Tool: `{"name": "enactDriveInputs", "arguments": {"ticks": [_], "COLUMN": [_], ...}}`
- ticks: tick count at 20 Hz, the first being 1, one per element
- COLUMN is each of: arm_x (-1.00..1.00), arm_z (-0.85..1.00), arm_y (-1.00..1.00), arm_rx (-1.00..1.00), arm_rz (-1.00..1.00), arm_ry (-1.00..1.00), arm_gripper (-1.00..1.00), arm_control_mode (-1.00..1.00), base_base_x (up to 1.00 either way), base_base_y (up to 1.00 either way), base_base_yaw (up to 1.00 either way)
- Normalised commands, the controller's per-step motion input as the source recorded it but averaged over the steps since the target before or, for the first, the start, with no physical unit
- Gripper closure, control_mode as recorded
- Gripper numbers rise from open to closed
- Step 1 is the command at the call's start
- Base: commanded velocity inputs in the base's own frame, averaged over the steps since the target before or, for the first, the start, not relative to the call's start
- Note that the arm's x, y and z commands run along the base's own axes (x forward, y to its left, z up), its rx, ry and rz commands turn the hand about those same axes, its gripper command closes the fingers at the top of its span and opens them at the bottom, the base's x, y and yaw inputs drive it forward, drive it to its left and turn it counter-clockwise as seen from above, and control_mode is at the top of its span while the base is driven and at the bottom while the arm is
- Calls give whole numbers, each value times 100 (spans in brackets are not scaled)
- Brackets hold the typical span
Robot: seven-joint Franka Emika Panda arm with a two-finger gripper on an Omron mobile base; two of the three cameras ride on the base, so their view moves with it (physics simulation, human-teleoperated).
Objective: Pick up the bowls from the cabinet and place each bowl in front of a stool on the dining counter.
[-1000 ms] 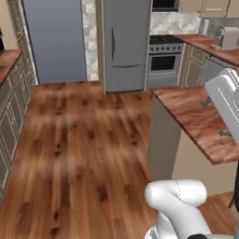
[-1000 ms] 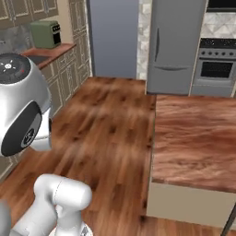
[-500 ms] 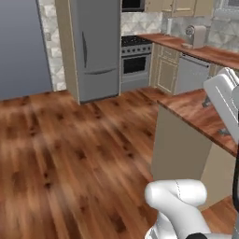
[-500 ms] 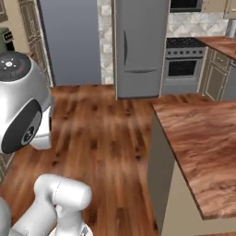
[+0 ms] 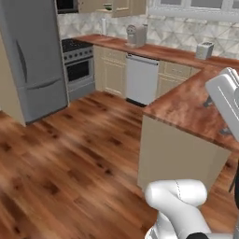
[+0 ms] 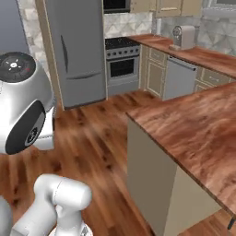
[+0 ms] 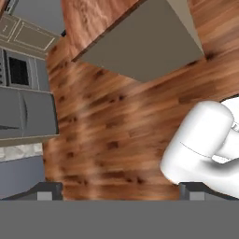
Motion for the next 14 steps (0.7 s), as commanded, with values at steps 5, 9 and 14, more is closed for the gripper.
{"name": "enactDriveInputs", "arguments": {"ticks": [5,9,14], "arm_x": [0,0,0], "arm_z": [0,0,0], "arm_y": [0,0,0], "arm_rx": [0,0,0], "arm_rz": [0,0,0], "arm_ry": [0,0,0], "arm_gripper": [-100,-100,-100], "arm_control_mode": [100,100,100], "base_base_x": [72,94,100], "base_base_y": [100,100,100], "base_base_yaw": [-53,-46,-39]}}
